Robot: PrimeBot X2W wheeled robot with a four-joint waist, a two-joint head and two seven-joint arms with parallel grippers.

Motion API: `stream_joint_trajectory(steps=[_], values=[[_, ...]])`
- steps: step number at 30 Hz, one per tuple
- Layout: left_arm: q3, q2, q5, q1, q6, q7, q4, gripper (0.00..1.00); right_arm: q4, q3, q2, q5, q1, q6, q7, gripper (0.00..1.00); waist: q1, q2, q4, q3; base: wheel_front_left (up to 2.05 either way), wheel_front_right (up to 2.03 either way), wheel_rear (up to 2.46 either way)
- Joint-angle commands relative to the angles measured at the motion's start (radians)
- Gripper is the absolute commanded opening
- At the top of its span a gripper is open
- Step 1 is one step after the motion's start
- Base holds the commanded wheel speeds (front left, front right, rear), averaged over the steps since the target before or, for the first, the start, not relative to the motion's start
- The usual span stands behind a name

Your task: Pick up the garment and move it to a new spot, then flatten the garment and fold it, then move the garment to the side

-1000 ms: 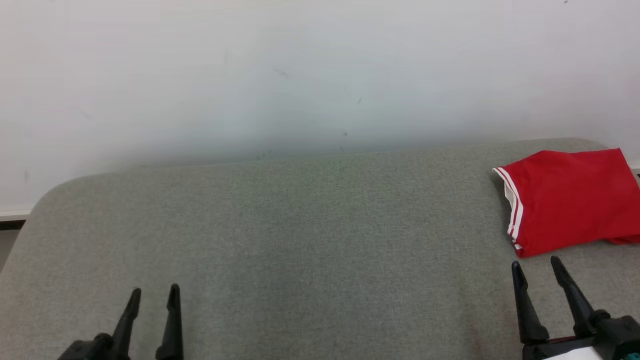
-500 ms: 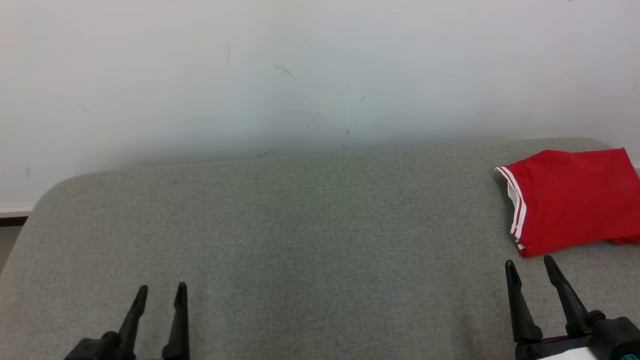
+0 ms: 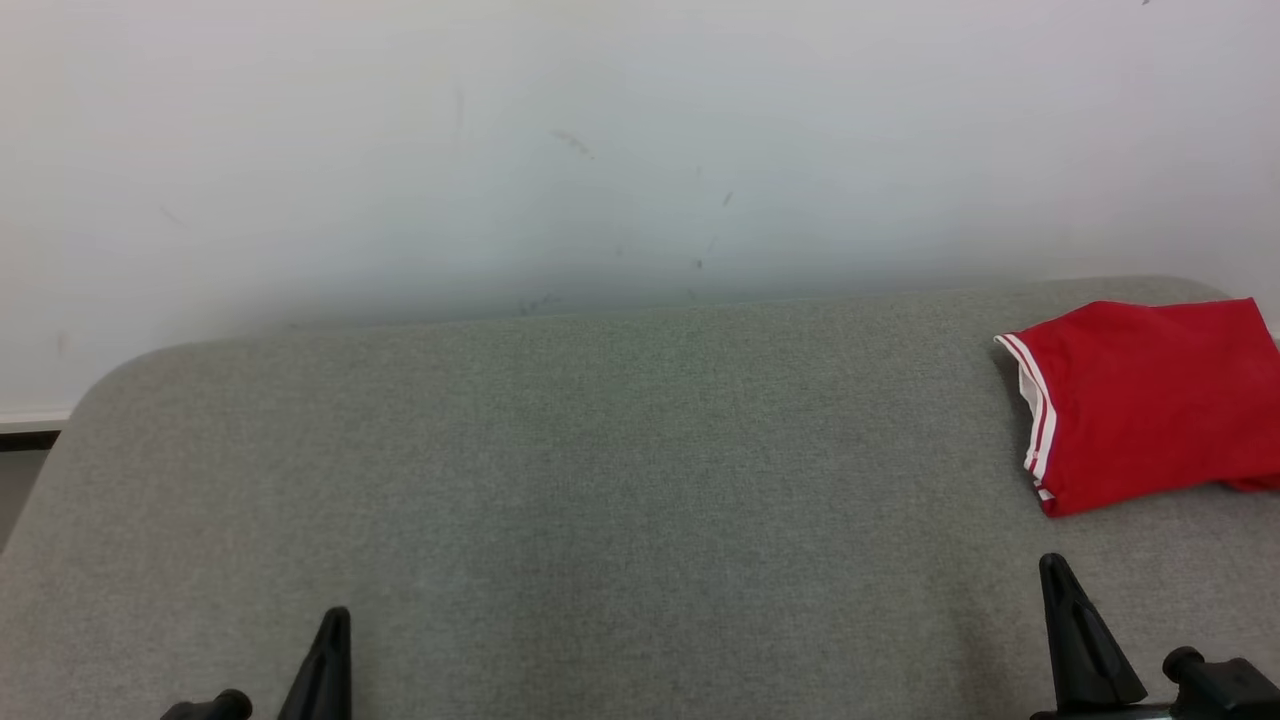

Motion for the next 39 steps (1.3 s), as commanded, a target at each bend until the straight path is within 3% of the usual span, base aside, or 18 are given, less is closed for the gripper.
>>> stream_joint_trajectory(steps=[1, 20, 39], values=[[0.010, 0.005, -0.055, -0.021, 0.000, 0.014, -0.011, 0.00, -0.014, -0.008, -0.006, 0.054, -0.016, 0.000, 0.008, 0.00, 0.0000, -0.0001, 0.001, 0.000, 0.00, 0.00, 0.00], [0.025, 0.000, -0.382, -0.053, -0.001, 0.097, -0.005, 0.00, -0.001, -0.044, -0.008, 0.379, -0.040, 0.000, 0.089, 0.00, 0.0000, -0.0001, 0.012, 0.005, 0.00, 0.00, 0.00], [0.040, -0.004, -0.633, -0.079, -0.002, 0.164, 0.005, 0.00, 0.008, -0.074, -0.006, 0.625, -0.056, -0.001, 0.153, 0.00, 0.0000, -0.0001, 0.022, 0.010, 0.00, 0.00, 0.00]])
